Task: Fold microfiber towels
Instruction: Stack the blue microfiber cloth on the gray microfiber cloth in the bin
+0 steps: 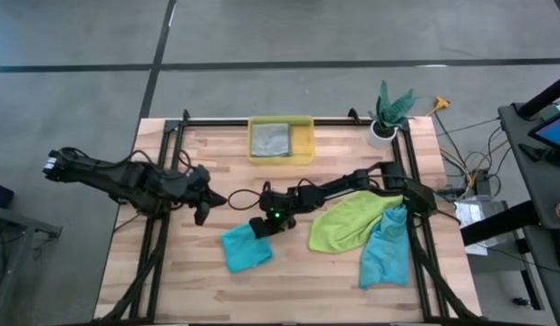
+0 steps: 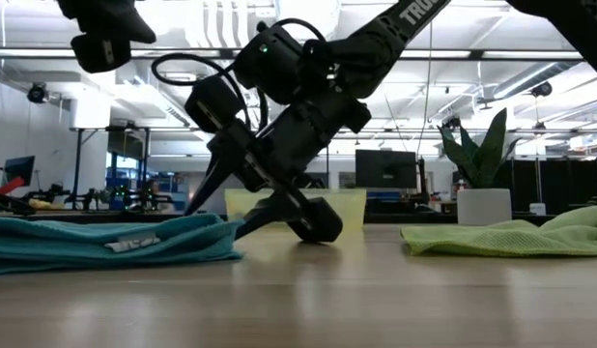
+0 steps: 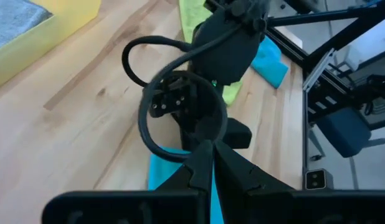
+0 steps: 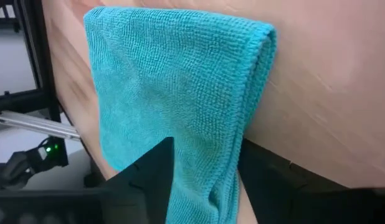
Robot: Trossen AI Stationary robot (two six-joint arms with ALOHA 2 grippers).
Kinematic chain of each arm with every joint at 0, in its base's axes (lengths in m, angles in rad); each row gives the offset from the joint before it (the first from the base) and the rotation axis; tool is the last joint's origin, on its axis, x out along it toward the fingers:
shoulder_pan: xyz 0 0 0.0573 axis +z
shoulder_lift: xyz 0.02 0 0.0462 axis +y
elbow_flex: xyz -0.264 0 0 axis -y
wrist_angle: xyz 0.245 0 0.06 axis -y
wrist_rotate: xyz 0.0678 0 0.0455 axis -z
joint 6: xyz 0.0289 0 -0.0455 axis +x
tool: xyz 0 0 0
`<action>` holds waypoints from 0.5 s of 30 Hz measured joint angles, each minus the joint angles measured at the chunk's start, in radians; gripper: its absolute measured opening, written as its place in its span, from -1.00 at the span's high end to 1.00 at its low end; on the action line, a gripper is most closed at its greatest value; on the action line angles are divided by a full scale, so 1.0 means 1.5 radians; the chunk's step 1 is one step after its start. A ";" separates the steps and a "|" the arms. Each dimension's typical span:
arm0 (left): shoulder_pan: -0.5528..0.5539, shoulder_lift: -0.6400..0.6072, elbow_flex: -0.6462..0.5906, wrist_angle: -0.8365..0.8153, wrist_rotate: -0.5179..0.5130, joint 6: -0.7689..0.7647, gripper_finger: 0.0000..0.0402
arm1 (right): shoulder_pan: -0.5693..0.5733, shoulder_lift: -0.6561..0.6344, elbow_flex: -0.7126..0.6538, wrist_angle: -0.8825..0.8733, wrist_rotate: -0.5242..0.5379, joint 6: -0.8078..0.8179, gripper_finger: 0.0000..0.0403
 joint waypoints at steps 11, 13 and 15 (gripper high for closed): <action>0.000 -0.002 0.004 -0.001 0.013 -0.016 1.00 | 0.007 0.000 0.000 -0.007 0.100 -0.066 0.93; 0.000 -0.003 0.004 -0.001 0.015 -0.016 1.00 | 0.006 0.000 0.000 -0.003 0.102 -0.065 0.94; 0.000 -0.003 0.004 -0.001 0.015 -0.016 1.00 | 0.005 -0.008 -0.004 0.006 0.104 -0.064 0.95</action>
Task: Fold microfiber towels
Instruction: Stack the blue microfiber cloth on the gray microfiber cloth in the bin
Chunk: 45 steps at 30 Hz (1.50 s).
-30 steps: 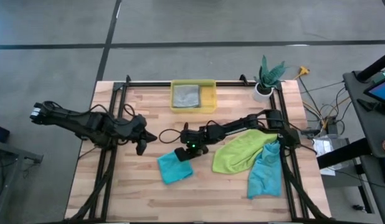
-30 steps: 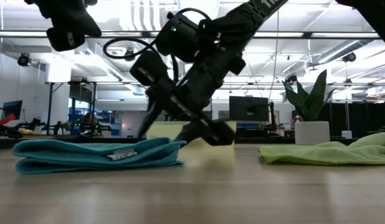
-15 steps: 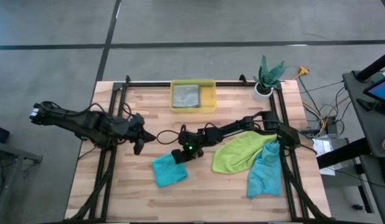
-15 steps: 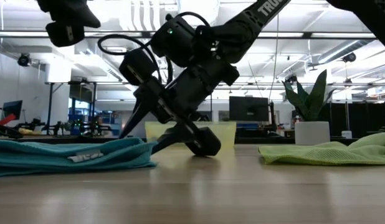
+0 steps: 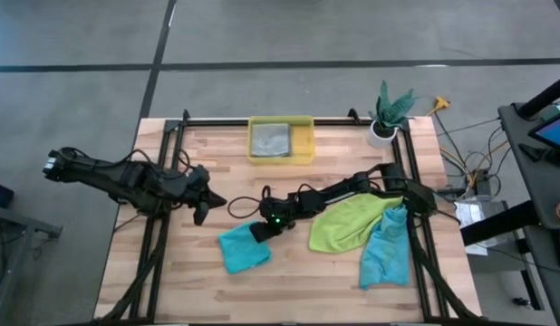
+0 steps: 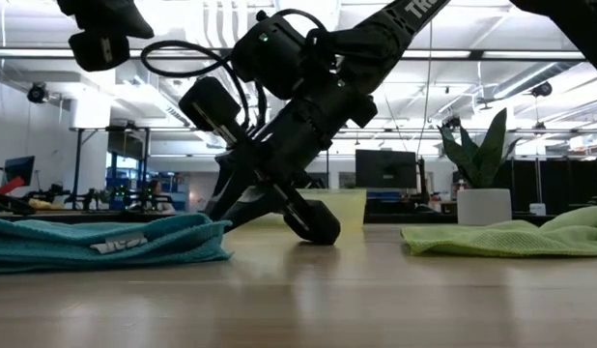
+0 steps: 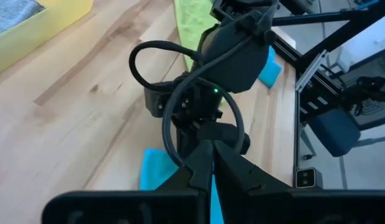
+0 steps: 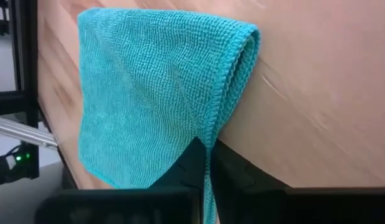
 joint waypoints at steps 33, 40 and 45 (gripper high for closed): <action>0.000 0.000 -0.001 0.000 -0.008 0.022 1.00 | -0.163 -0.133 0.239 -0.451 0.193 -0.425 0.96; 0.000 -0.001 -0.001 0.000 -0.007 0.021 1.00 | -0.238 -0.131 0.297 -0.462 0.194 -0.565 0.96; 0.000 0.001 -0.002 0.000 -0.006 0.021 1.00 | -0.276 -0.131 0.331 -0.478 0.195 -0.602 0.96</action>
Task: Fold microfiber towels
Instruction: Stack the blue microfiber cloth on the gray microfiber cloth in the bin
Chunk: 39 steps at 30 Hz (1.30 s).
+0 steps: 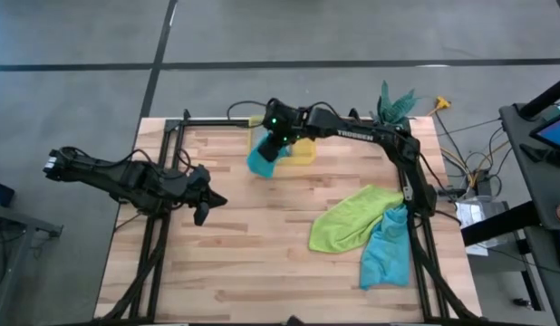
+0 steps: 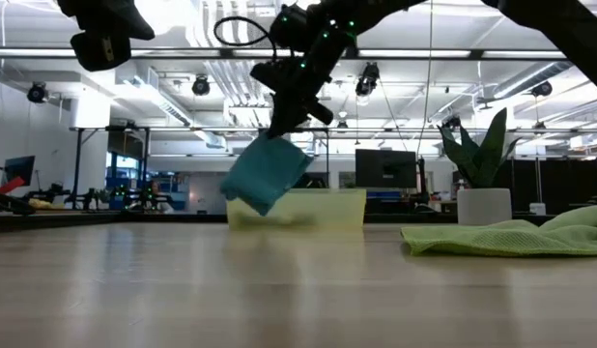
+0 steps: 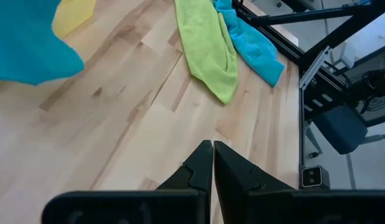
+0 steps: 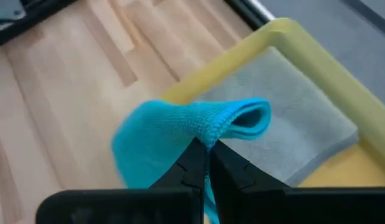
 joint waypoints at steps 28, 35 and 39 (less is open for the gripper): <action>0.000 0.003 0.000 0.000 -0.006 -0.021 1.00 | -0.069 -0.001 -0.067 0.120 0.048 -0.083 0.96; 0.000 0.012 0.000 0.000 -0.018 -0.022 1.00 | -0.091 -0.001 -0.125 0.131 0.049 0.006 0.96; 0.000 0.023 0.000 0.000 -0.019 -0.039 1.00 | -0.093 0.000 -0.162 0.153 0.047 0.025 0.96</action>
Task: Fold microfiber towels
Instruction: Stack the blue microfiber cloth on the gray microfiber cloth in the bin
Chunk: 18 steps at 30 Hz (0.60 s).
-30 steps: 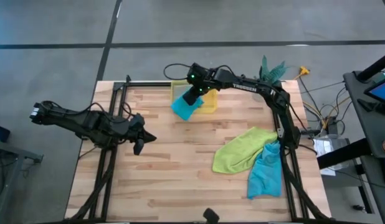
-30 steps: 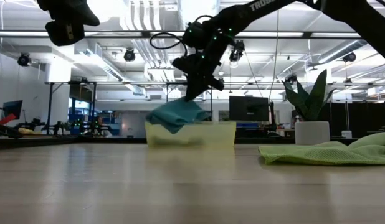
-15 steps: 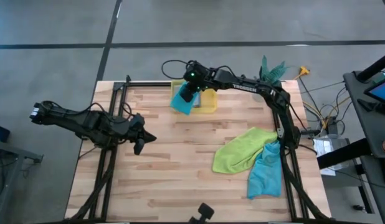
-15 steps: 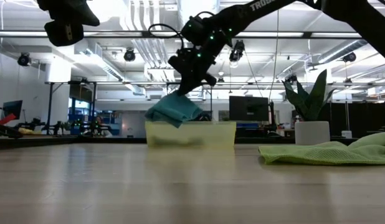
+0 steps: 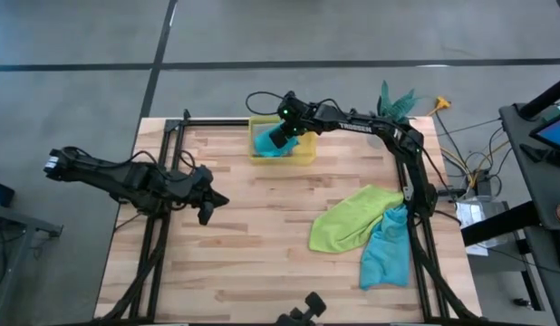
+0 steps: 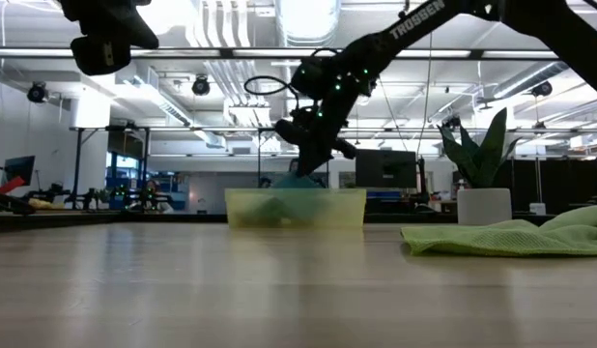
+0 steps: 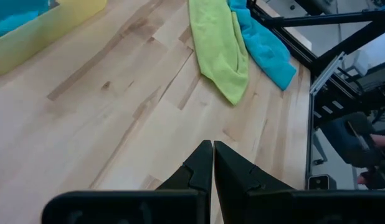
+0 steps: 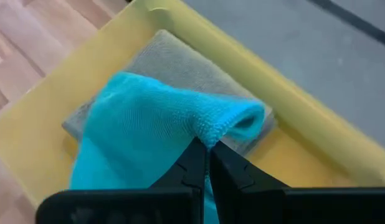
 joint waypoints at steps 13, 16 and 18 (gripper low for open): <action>0.000 0.020 0.000 0.001 0.016 -0.020 1.00 | 0.021 -0.011 -0.010 0.097 0.057 -0.007 0.96; 0.000 0.021 0.000 0.002 0.016 -0.020 1.00 | 0.009 -0.004 -0.020 0.073 0.043 0.025 0.96; 0.000 0.021 0.000 0.001 0.017 -0.020 1.00 | -0.004 0.009 -0.031 0.034 0.026 0.055 0.96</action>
